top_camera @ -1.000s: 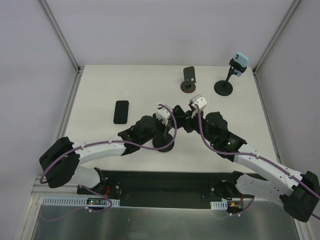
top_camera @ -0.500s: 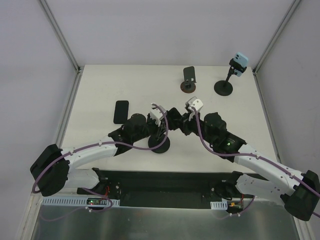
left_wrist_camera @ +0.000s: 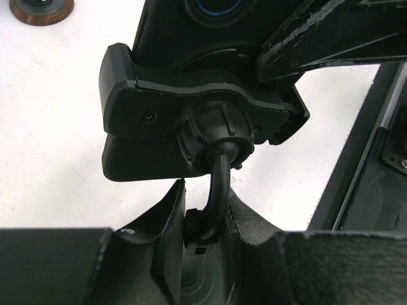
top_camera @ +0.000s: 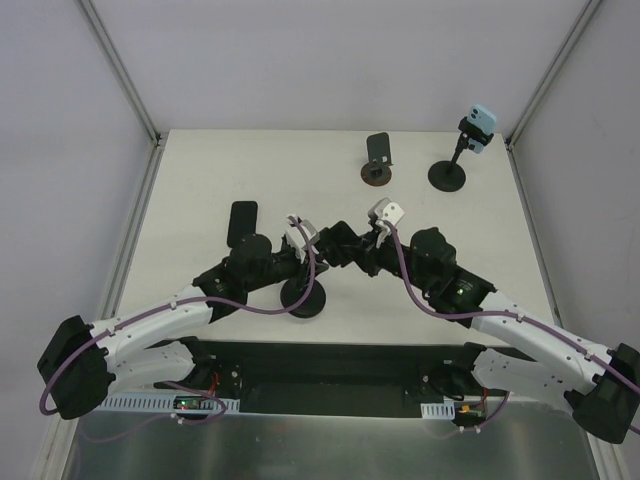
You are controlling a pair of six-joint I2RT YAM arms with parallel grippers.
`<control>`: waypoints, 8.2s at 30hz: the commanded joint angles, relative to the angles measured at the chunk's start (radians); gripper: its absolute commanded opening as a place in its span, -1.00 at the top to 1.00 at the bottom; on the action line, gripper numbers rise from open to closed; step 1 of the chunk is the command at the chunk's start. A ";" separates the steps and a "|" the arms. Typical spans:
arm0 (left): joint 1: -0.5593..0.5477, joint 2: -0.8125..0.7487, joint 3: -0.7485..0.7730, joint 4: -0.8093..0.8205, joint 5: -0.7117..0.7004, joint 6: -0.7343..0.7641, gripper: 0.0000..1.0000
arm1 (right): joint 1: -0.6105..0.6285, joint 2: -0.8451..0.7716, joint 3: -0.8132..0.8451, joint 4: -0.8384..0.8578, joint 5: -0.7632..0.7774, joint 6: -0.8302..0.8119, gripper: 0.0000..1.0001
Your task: Remove the phone from the phone stand
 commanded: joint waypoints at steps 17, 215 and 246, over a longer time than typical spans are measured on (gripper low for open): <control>0.208 -0.002 -0.021 -0.110 0.173 -0.041 1.00 | 0.002 -0.053 0.032 0.009 0.160 -0.226 0.98; -0.153 0.406 0.158 0.244 -0.435 -0.254 0.72 | 0.166 0.028 0.195 -0.117 0.673 0.060 -0.03; 0.220 0.473 0.235 -0.032 0.672 0.234 0.63 | 0.111 -0.223 0.017 -0.217 0.146 -0.125 -0.99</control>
